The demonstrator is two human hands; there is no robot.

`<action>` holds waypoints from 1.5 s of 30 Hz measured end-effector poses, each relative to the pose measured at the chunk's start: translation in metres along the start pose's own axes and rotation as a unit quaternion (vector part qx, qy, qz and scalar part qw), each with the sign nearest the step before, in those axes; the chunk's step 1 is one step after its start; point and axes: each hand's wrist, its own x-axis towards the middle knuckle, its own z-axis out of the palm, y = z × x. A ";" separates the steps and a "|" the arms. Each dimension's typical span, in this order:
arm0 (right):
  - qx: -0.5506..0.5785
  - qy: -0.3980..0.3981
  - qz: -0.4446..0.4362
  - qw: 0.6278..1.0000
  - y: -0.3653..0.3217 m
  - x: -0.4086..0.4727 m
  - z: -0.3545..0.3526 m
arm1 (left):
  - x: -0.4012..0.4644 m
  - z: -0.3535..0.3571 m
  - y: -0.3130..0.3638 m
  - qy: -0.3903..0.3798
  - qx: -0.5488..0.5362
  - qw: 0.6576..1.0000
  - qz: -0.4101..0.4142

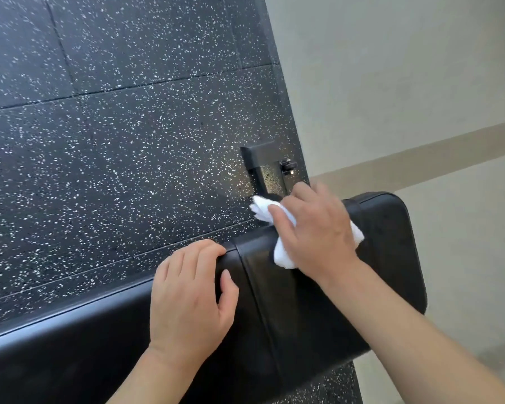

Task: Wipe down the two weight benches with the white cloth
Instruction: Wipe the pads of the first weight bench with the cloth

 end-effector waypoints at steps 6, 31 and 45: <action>0.033 -0.061 -0.088 0.994 -0.080 -0.002 0.035 | 0.002 -0.007 -0.002 -0.004 -0.089 0.995 -0.035; 0.067 0.128 -0.129 0.981 0.016 -0.085 0.031 | -0.007 -0.018 0.040 0.003 -0.052 0.999 0.007; 0.051 0.150 -0.061 0.985 0.059 -0.103 0.015 | -0.037 0.006 0.086 -0.042 0.004 0.996 0.084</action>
